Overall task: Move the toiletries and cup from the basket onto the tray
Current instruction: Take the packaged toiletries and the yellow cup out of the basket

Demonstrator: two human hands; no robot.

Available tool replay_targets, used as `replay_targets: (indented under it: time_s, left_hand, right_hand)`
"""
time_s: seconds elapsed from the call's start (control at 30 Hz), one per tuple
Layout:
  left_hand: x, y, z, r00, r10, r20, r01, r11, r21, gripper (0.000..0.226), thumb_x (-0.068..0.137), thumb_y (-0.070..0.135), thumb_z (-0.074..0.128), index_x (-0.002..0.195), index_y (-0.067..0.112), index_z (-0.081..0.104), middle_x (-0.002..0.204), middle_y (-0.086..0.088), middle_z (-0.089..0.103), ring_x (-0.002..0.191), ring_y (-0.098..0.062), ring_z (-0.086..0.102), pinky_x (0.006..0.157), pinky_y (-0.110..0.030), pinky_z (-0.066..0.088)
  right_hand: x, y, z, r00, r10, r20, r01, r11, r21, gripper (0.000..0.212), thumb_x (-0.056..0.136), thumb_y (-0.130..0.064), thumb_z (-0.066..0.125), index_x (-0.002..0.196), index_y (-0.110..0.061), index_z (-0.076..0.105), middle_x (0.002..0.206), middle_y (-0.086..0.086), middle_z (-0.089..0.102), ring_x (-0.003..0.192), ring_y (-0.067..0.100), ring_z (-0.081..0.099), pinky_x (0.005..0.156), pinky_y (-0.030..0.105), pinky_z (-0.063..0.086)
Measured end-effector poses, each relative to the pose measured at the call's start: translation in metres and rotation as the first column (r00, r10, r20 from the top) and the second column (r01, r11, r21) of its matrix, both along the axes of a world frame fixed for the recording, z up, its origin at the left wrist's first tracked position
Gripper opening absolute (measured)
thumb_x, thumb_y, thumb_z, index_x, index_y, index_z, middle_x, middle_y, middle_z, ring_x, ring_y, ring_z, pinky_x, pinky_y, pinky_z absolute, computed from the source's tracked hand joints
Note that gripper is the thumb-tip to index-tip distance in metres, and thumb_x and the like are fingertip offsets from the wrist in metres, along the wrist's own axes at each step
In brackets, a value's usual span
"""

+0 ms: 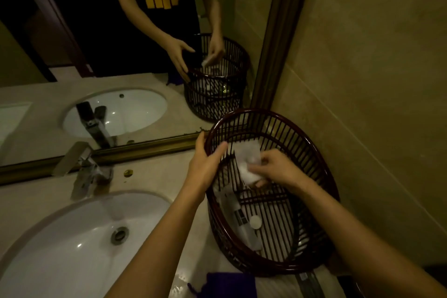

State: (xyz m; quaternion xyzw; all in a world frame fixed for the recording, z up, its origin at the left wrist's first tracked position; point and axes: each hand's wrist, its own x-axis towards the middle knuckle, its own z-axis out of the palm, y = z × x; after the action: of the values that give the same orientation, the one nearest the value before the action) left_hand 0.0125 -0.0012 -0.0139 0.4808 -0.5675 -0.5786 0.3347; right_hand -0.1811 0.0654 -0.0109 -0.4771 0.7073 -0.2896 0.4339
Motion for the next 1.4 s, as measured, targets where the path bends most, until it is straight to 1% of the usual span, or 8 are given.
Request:
replay_targets:
  time_s: [0.23,0.37,0.47,0.67,0.77,0.97,1.2,1.4]
  left_hand:
    - [0.011,0.012,0.022,0.935,-0.168,-0.312,0.203,0.976,0.084,0.052,0.090,0.062,0.050,0.125,0.027,0.066,0.128,-0.008,0.067,0.116,-0.024,0.064,0.098,-0.044,0.048]
    - [0.016,0.012,0.017,0.956,-0.012,-0.292,0.029,0.998,0.056,0.042,0.083,0.053,0.067,0.118,0.030,0.071,0.155,-0.003,0.040,0.131,-0.021,0.050,0.106,-0.046,0.045]
    - [0.024,0.016,0.019,0.908,0.164,-0.386,-0.139,0.986,0.092,0.028,0.095,0.026,0.058,0.117,0.014,0.071,0.138,-0.006,0.060,0.121,-0.016,0.059,0.094,-0.027,0.052]
    - [0.057,0.011,0.027,0.675,0.509,-0.534,-0.220,0.830,0.512,0.028,0.101,0.022,0.050,0.120,0.006,0.064,0.113,-0.014,0.074,0.108,-0.029,0.068,0.093,-0.046,0.054]
    - [0.067,0.018,0.034,0.552,0.591,-0.588,-0.080,0.740,0.668,0.033,0.103,0.029,0.043,0.119,0.004,0.059,0.109,-0.020,0.073,0.105,-0.034,0.069,0.083,-0.050,0.056]
    - [0.089,0.023,0.040,0.519,0.569,-0.638,0.094,0.704,0.704,0.034,0.095,0.012,0.056,0.127,-0.001,0.056,0.127,-0.024,0.064,0.118,-0.036,0.062,0.090,-0.051,0.053]
    - [0.097,0.025,0.033,0.531,0.485,-0.695,0.134,0.762,0.634,0.044,0.096,-0.003,0.040,0.140,0.003,0.040,0.132,-0.023,0.062,0.119,-0.043,0.060,0.095,-0.054,0.051]
    - [0.089,0.016,0.033,0.586,0.478,-0.655,0.111,0.753,0.649,0.047,0.097,0.018,0.049,0.139,-0.003,0.043,0.127,-0.027,0.063,0.117,-0.043,0.058,0.102,-0.059,0.043]
  right_hand:
    - [0.027,0.001,0.058,0.942,0.082,0.325,-0.045,0.992,-0.120,0.023,0.092,-0.012,0.071,0.113,-0.004,0.072,0.102,0.010,0.078,0.078,0.012,0.073,0.060,0.020,0.056]
    - [0.038,-0.003,0.059,0.937,0.207,0.281,-0.197,0.978,-0.064,0.018,0.095,-0.016,0.068,0.108,-0.004,0.072,0.096,0.008,0.078,0.079,0.014,0.075,0.065,0.020,0.057]
    - [0.031,-0.004,0.052,0.933,0.218,0.287,-0.242,0.969,0.050,0.030,0.097,-0.022,0.066,0.113,0.004,0.068,0.103,0.021,0.076,0.092,0.026,0.076,0.074,0.025,0.061]
    - [0.021,-0.024,-0.021,0.969,0.215,-0.120,-0.145,0.893,0.426,0.023,0.092,-0.027,0.072,0.100,-0.007,0.068,0.090,0.011,0.077,0.075,0.022,0.078,0.064,0.027,0.062]
    - [0.045,-0.031,-0.068,0.853,0.421,-0.308,-0.157,0.771,0.617,0.025,0.093,-0.032,0.070,0.094,-0.008,0.063,0.091,0.010,0.072,0.067,0.019,0.071,0.058,0.028,0.058]
    - [0.074,-0.029,-0.126,0.531,0.646,-0.548,-0.201,0.724,0.660,0.057,0.092,-0.053,0.055,0.137,-0.019,0.053,0.131,0.009,0.064,0.116,0.030,0.063,0.095,0.042,0.053]
    - [0.072,-0.036,-0.085,0.632,0.631,-0.449,-0.259,0.719,0.645,0.039,0.099,-0.032,0.058,0.128,-0.007,0.061,0.127,0.013,0.066,0.114,0.031,0.064,0.091,0.036,0.051]
    - [0.033,-0.033,0.002,0.867,0.216,-0.449,-0.107,0.961,0.255,0.017,0.097,-0.034,0.064,0.098,-0.017,0.067,0.087,0.000,0.067,0.077,0.013,0.066,0.066,0.027,0.054]
